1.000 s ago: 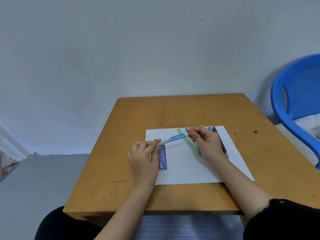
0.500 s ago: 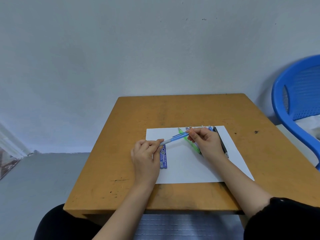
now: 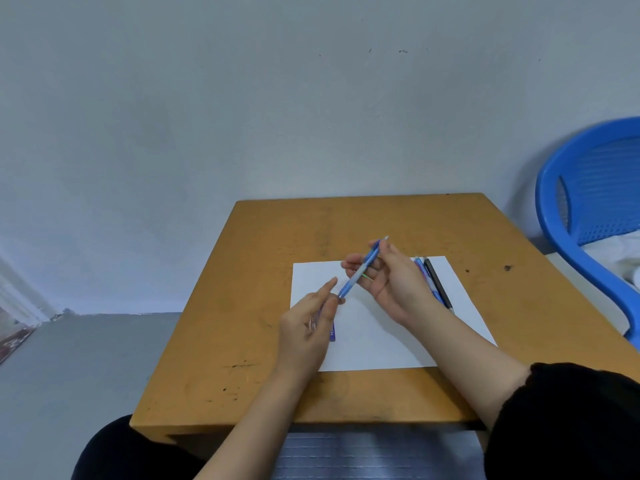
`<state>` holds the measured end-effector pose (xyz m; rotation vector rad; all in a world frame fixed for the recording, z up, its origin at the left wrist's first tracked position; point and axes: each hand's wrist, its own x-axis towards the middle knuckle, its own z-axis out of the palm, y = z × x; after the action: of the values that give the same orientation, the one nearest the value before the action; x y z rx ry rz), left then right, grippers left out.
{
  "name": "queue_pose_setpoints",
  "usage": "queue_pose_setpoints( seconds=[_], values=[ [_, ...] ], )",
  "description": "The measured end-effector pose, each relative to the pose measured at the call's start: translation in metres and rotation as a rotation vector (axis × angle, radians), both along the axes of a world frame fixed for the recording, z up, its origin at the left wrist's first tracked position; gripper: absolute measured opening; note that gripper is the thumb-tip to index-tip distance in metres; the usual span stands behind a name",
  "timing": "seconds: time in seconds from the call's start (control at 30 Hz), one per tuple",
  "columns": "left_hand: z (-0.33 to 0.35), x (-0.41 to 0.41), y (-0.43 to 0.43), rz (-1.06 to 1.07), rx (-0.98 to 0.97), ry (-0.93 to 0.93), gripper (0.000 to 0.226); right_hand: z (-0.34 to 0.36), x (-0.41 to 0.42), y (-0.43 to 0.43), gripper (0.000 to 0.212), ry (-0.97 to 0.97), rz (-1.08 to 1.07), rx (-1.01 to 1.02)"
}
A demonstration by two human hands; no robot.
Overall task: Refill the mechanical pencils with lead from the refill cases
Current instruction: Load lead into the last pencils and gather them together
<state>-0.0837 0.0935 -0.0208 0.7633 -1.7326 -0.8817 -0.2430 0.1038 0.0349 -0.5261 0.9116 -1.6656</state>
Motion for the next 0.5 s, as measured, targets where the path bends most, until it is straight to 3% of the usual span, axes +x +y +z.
queue_pose_setpoints(
  seconds=[0.13, 0.27, 0.37, 0.5],
  values=[
    [0.008, 0.011, -0.007, -0.267, 0.555, 0.397, 0.058, 0.004, 0.010, -0.018, 0.035, -0.389, -0.022, -0.012],
    [0.024, 0.015, -0.005, -0.453, 1.027, 0.654, 0.076, 0.003, 0.014, -0.029, 0.055, -0.516, 0.006, -0.032],
    [0.029, 0.019, -0.009, -0.543, 1.183, 0.726, 0.092, -0.001, 0.013, -0.035, 0.062, -0.592, 0.012, -0.044],
    [0.027, 0.020, -0.015, -0.641, 1.245, 0.759, 0.098, -0.008, 0.007, -0.039, 0.064, -0.644, -0.008, -0.039]
  ],
)
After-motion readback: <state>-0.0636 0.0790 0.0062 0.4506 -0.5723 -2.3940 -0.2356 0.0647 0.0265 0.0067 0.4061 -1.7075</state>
